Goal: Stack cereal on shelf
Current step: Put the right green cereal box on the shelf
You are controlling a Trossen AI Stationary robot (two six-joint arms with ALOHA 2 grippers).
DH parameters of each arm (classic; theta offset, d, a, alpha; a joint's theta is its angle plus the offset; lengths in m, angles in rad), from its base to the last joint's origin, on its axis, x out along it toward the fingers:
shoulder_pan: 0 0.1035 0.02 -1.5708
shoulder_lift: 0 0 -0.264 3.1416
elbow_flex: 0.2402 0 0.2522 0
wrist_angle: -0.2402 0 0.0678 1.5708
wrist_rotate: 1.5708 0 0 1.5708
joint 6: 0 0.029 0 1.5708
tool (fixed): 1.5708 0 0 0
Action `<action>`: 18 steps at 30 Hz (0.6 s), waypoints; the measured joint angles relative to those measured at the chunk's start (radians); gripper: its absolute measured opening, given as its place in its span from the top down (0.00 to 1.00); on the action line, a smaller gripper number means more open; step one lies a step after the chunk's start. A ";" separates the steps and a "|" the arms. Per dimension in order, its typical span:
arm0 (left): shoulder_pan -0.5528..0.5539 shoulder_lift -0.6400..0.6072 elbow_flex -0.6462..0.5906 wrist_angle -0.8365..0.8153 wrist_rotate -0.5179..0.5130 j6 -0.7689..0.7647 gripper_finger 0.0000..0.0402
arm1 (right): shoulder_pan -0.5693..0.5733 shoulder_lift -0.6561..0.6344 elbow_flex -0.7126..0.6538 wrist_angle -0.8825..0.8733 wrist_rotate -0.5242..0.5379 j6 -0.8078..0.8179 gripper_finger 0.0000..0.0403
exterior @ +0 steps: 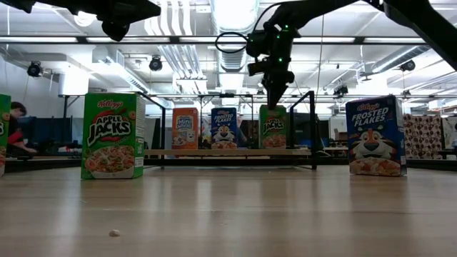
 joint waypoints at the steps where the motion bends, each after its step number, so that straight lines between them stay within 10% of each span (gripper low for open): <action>1: 0.000 0.000 0.000 0.000 0.000 0.000 1.00 | 0.000 0.000 0.003 -0.002 -0.009 -0.012 0.61; 18: 0.000 0.000 0.000 0.000 0.000 0.000 1.00 | 0.000 0.002 0.017 0.031 -0.052 0.015 0.55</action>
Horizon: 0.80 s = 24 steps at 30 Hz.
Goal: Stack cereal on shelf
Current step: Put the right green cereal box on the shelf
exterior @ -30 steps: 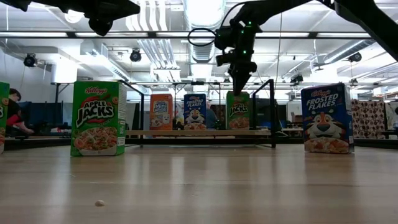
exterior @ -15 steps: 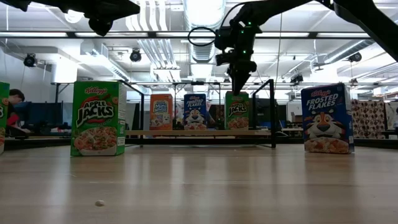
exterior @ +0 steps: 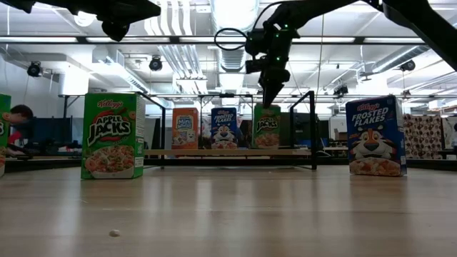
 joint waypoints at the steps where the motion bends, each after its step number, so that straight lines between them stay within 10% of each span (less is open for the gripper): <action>1: 0.000 0.000 0.000 0.000 0.000 0.000 1.00 | 0.000 0.000 0.000 0.000 0.000 -0.001 0.54; 24: 0.000 0.000 0.000 0.000 0.000 -0.001 1.00 | 0.028 -0.005 0.136 -0.028 0.035 0.079 0.48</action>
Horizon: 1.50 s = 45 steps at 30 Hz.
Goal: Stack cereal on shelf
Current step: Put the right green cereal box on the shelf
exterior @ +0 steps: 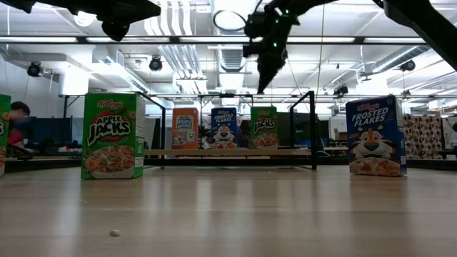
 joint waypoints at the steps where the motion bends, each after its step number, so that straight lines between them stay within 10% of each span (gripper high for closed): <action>1: 0.000 0.000 0.000 0.000 0.000 -0.001 1.00 | 0.008 -0.002 0.014 -0.008 -0.002 0.020 0.49; 19: 0.000 0.000 0.000 -0.004 0.051 -0.027 1.00 | 0.119 -0.004 -0.177 0.010 0.014 0.175 0.97; 25: 0.000 0.000 0.000 -0.003 0.052 -0.027 1.00 | 0.118 -0.004 -0.292 0.130 0.195 0.150 0.98; 45: 0.000 0.000 0.000 0.008 0.052 -0.027 1.00 | 0.115 -0.002 -0.364 0.219 0.289 0.114 0.98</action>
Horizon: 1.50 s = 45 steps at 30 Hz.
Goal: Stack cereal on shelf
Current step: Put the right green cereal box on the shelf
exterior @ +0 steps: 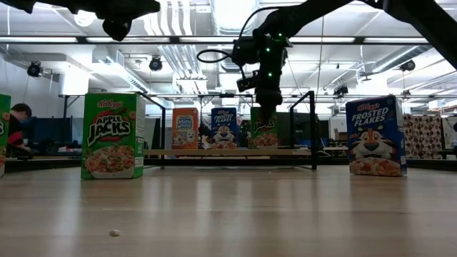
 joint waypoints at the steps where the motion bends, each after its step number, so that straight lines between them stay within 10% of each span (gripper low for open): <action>1: 0.000 0.000 0.000 0.000 0.000 0.000 1.00 | 0.000 0.000 0.000 0.002 -0.001 0.000 0.98; 45: 0.000 0.000 0.000 -0.001 0.000 0.000 1.00 | 0.014 0.000 -0.005 -0.020 -0.086 0.053 0.98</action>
